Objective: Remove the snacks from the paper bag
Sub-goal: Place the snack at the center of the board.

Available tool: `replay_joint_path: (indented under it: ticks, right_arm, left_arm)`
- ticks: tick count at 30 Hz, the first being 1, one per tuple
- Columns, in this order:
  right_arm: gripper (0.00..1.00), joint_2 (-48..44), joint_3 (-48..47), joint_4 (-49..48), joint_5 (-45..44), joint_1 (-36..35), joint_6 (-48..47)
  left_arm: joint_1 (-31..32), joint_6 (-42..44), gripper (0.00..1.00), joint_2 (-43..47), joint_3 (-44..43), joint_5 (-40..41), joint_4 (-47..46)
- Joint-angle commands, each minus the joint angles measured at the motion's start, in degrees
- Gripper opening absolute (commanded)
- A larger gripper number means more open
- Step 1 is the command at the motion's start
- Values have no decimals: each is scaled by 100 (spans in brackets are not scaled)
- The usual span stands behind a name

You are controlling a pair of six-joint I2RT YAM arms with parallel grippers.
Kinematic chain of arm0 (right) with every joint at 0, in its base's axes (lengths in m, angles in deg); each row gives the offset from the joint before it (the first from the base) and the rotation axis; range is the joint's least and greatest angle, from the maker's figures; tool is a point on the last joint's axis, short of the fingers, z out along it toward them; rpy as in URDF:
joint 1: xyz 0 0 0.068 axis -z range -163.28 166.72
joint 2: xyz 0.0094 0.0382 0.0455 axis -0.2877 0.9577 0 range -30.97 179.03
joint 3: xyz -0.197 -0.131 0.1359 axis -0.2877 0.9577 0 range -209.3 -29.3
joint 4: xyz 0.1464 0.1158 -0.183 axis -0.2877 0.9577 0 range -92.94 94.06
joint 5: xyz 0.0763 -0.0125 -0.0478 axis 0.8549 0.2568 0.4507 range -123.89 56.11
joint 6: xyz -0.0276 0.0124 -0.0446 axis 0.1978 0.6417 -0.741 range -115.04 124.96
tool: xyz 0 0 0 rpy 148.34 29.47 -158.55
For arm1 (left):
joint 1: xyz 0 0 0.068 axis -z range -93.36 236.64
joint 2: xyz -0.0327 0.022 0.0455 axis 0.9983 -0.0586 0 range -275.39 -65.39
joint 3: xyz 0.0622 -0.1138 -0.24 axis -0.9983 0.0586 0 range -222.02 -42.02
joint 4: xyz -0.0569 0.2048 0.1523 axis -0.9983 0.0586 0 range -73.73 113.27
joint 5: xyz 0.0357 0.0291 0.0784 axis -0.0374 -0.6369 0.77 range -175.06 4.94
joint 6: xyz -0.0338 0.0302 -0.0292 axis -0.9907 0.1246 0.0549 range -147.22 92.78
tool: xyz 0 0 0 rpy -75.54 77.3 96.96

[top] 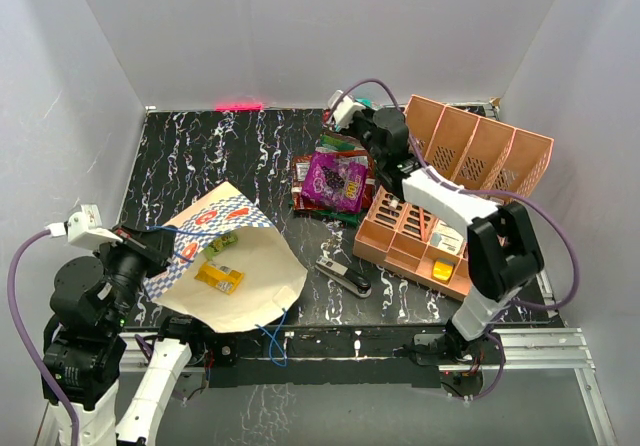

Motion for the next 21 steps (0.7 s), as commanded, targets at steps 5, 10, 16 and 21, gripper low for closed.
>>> replay_joint_path:
  ticks: [5, 10, 16, 21]
  right_arm:
    - [7, 1023, -931, -530, -24, -8, -1122]
    - [7, 1355, -796, -373, -243, -91, -1260]
    - [7, 1544, -514, -396, -218, -160, -1060]
    - [8, 1659, -441, -282, -88, -218, -884]
  left_arm:
    - [26, 210, 0, 153, -28, -710, -529]
    - [27, 308, 0, 446, 171, -1586, -1002]
    - [27, 258, 0, 640, 321, -2000, -1039]
    - [27, 47, 0, 769, 534, -2165, -1188]
